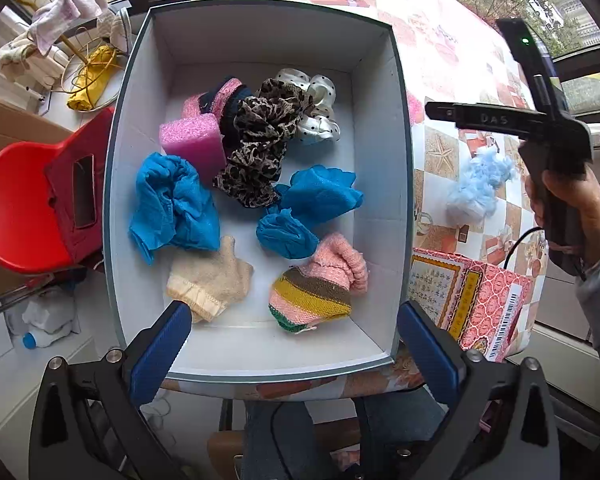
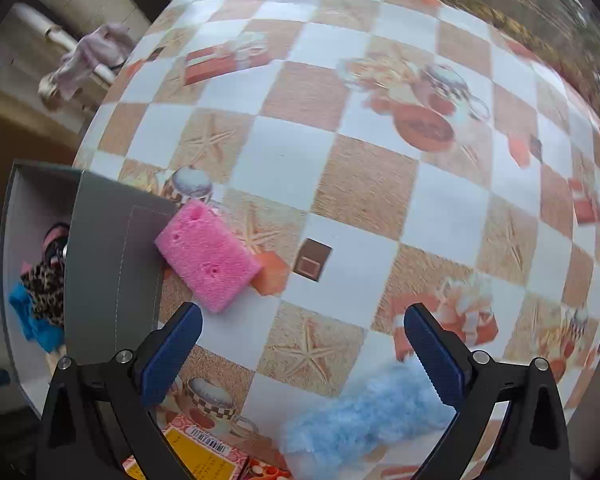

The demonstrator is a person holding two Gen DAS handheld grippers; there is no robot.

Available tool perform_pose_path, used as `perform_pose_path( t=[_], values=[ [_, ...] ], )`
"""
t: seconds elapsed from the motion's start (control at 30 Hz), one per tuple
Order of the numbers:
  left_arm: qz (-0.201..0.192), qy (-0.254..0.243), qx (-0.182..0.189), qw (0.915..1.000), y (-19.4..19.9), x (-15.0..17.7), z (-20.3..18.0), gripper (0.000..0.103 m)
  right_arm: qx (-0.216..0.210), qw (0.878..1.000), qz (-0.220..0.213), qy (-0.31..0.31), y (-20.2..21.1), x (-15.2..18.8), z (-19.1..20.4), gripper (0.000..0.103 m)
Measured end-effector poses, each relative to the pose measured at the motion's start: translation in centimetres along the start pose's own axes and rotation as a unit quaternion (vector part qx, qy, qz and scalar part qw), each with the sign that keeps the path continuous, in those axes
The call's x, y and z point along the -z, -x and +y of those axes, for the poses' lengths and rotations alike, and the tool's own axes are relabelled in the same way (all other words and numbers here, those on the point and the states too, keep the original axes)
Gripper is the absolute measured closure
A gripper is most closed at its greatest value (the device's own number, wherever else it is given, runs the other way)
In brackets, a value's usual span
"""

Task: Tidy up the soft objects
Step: 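Grasp the pink sponge with the right tool, then grasp the light-blue fluffy item with the left tool while the right tool lifts the pink sponge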

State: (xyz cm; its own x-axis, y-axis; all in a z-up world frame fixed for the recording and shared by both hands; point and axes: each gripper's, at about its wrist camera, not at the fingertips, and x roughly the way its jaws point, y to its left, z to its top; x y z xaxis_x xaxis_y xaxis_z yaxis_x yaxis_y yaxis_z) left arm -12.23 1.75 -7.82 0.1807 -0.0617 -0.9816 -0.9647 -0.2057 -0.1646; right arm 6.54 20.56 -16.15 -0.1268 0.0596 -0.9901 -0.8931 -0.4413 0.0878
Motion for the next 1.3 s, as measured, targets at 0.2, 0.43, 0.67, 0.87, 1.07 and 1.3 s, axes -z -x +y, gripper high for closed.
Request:
perform_pose_path(
  t=[0.2, 0.43, 0.67, 0.87, 1.07, 1.3],
  values=[
    [0.014, 0.027, -0.009, 0.9995, -0.7, 1.4, 0.6, 0.000, -0.019, 0.992, -0.009, 0.123, -2.1, -1.4, 4.4, 0.001],
    [0.024, 0.040, -0.021, 0.9987, -1.3, 2.5, -0.3, 0.000, -0.058, 0.991, -0.004, 0.124, -4.0, -2.0, 3.6, 0.042],
    [0.014, 0.020, -0.023, 0.9994, -0.8, 1.6, -2.8, 0.000, -0.037, 0.996, 0.021, 0.080, -3.1, 0.9, 0.0, 0.047],
    [-0.002, -0.006, -0.022, 0.9997, 0.0, -0.2, -5.5, 0.000, -0.101, 0.991, -0.017, -0.085, 2.1, 4.8, -8.3, 0.048],
    [-0.025, -0.098, -0.022, 0.9947, 0.9, -3.6, -12.7, 0.000, -0.066, 0.978, -0.057, -0.189, 7.8, 8.1, -12.7, 0.047],
    [-0.009, -0.230, -0.048, 0.9720, -3.3, -7.0, -25.8, 0.000, -0.036, 0.951, 0.025, -0.306, 3.9, 18.3, -19.0, 0.047]
  ],
)
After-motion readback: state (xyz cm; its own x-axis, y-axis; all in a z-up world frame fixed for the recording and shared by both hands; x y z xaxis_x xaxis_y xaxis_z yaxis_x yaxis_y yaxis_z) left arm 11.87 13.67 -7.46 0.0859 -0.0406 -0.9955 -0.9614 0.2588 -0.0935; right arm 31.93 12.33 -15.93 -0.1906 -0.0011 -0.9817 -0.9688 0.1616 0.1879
